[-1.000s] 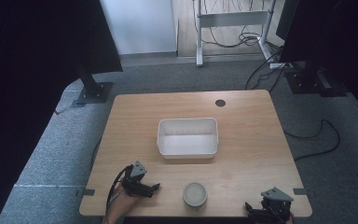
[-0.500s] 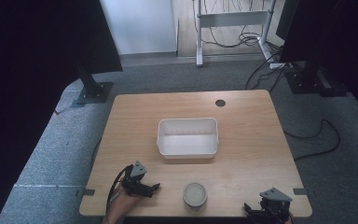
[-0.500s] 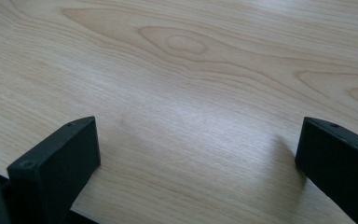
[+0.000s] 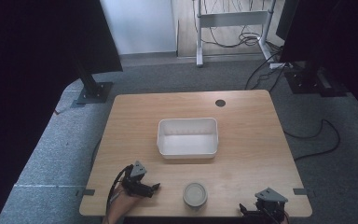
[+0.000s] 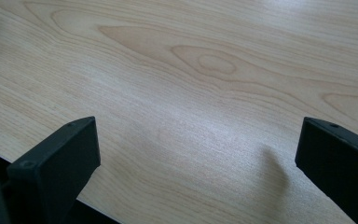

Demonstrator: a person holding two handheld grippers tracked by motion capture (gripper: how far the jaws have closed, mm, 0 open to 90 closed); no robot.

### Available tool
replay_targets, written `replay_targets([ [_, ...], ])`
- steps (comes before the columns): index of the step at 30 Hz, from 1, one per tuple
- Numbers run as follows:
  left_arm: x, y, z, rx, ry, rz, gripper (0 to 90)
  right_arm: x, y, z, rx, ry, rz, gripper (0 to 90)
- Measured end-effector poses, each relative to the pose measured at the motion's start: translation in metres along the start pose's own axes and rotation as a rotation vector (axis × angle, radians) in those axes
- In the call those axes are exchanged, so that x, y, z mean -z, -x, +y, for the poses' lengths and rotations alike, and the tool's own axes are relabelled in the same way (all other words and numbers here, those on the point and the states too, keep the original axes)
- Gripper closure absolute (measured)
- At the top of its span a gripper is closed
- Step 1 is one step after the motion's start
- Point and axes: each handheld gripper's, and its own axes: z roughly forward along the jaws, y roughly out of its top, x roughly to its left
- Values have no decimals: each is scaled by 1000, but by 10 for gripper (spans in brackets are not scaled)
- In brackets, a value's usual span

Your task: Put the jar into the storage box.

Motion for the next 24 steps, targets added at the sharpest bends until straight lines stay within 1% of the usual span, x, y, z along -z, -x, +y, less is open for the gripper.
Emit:
replay_targets([
  [13, 0, 0, 0, 0, 0, 0, 4, 4, -6, 5, 22, 27, 22, 0],
  [24, 0, 0, 0, 0, -1, 0, 4, 7, -12, 10, 41, 44, 32, 1],
])
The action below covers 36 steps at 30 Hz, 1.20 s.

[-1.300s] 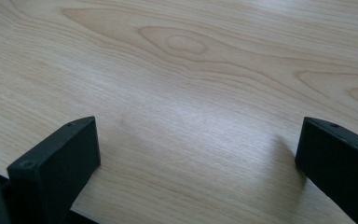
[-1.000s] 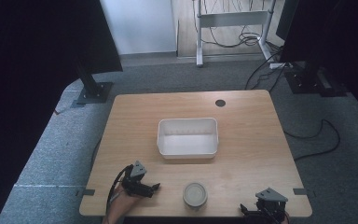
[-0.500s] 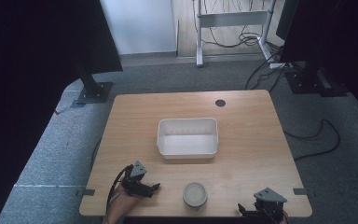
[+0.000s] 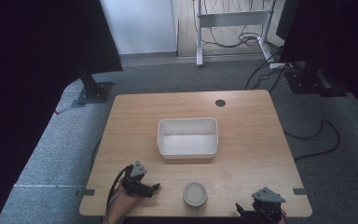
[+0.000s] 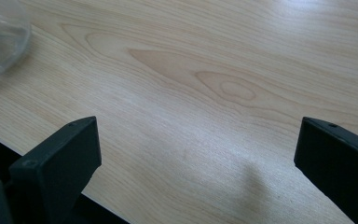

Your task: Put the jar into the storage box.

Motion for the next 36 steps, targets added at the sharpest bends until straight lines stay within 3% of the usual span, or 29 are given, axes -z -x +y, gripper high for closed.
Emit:
replay_targets([
  [36, 0, 0, 0, 0, 0, 0, 4, 2, -37, 26, 97, 95, 112, 5],
])
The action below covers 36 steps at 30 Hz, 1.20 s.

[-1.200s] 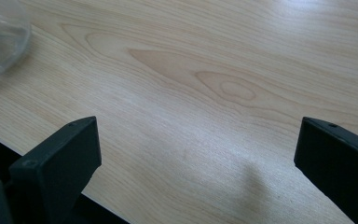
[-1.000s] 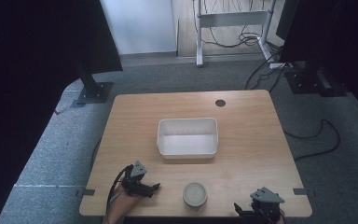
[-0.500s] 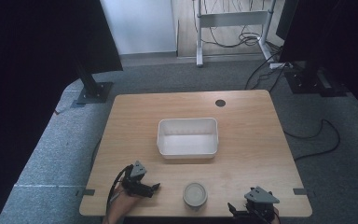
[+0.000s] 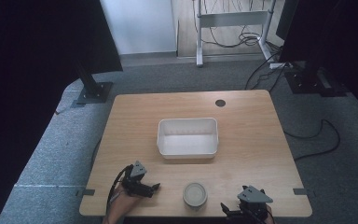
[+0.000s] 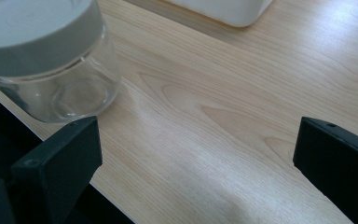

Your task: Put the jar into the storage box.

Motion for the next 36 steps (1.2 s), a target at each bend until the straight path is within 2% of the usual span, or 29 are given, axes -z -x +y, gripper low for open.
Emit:
replay_targets([
  [19, 0, 0, 0, 0, 0, 0, 4, -11, -17, 15, 56, 20, 76, 5],
  [36, 0, 0, 0, 0, 1, 0, 4, -21, -35, 28, 107, 48, 172, 1],
])
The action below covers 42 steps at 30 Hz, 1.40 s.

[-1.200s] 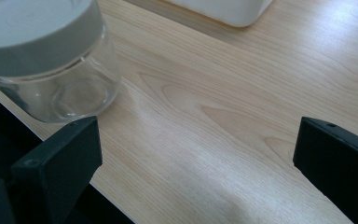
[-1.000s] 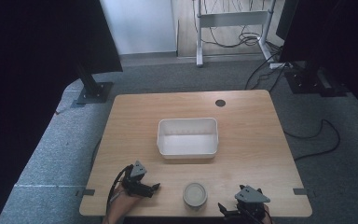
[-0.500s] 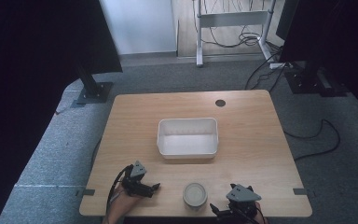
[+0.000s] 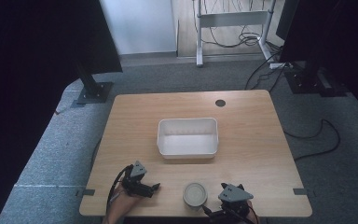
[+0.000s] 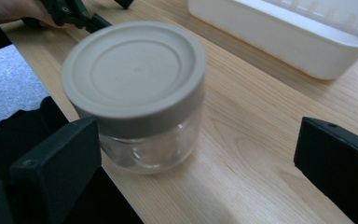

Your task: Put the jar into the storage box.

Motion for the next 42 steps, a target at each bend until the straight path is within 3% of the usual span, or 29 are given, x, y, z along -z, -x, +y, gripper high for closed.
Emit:
replay_targets([
  [12, 0, 0, 0, 0, -1, 0, 4, -11, -8, 7, 27, 2, 53, 0],
  [24, 0, 0, 0, 0, -1, 0, 4, -30, -16, 10, 44, -29, 90, 3],
  [42, 0, 0, 0, 0, -1, 0, 4, -53, -19, 7, 29, -57, 95, 40],
])
